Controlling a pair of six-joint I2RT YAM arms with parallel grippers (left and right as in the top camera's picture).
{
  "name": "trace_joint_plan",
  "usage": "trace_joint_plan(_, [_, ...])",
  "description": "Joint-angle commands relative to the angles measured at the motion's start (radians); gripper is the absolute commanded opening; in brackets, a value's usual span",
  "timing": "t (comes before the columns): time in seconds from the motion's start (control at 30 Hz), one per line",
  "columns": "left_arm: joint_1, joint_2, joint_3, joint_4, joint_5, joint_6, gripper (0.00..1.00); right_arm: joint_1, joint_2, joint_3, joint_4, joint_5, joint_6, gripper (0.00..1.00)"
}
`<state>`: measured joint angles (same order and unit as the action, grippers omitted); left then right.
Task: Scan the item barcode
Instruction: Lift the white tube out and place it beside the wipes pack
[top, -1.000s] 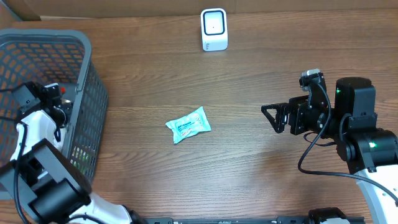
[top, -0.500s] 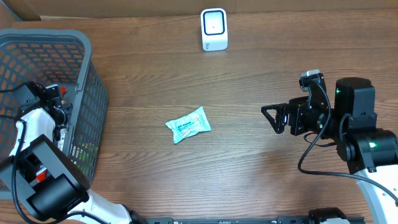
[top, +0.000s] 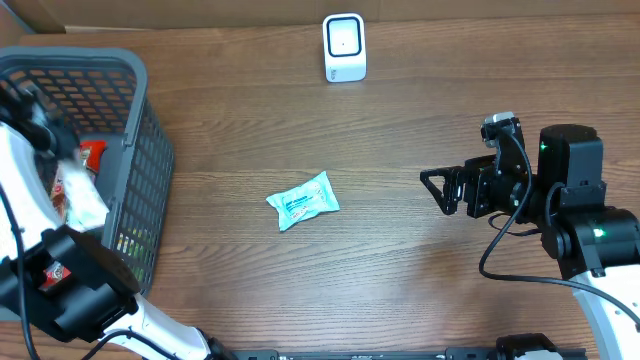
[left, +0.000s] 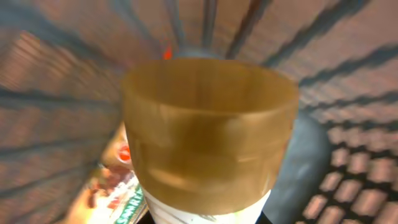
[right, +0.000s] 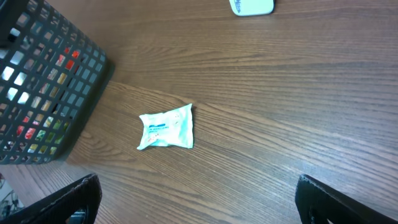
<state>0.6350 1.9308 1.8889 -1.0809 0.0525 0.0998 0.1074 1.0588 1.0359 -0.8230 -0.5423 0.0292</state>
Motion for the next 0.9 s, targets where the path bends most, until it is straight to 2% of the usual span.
trace_joint_plan(0.0, [-0.009, -0.031, 0.166, -0.087, 0.037, -0.081, 0.04, 0.006, -0.002, 0.026, 0.005, 0.002, -0.004, 1.0])
trace_joint_plan(0.17, [-0.035, -0.036, 0.375, -0.219, 0.186, -0.083, 0.04, 0.006, -0.002, 0.026, 0.006, 0.002, -0.004, 1.0])
trace_joint_plan(0.43, [-0.158, -0.14, 0.645, -0.309, 0.174, -0.161, 0.04, 0.006, -0.002, 0.026, 0.006, 0.003, -0.004, 1.0])
trace_joint_plan(0.67, [-0.337, -0.301, 0.667, -0.322, 0.029, -0.24, 0.04, 0.006, -0.002, 0.026, 0.006, 0.003, -0.005, 1.0])
trace_joint_plan(0.87, [-0.544, -0.297, 0.655, -0.435, 0.01, -0.309, 0.04, 0.006, -0.002, 0.026, 0.006, 0.026, -0.005, 1.0])
